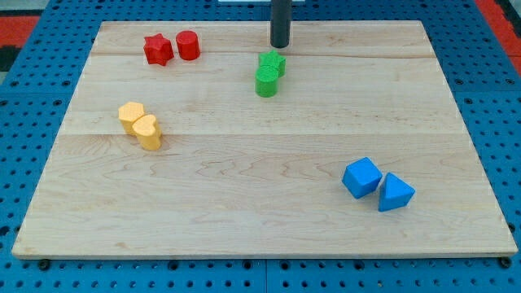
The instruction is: Push the green blocks to the center of the board
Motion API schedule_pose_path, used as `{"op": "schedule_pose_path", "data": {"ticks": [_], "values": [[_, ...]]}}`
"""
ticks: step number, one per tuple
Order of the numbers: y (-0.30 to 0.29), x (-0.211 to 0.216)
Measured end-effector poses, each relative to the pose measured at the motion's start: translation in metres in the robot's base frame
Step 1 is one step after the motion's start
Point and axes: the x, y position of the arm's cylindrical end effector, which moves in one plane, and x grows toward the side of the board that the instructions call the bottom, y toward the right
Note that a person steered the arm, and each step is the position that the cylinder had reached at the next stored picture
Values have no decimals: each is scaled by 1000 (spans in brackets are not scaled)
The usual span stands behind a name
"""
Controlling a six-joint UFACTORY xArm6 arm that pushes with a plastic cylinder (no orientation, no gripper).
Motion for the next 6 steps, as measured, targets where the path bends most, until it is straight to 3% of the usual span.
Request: {"op": "schedule_pose_path", "data": {"ticks": [2,6], "values": [[-6,6],[-28,81]]}}
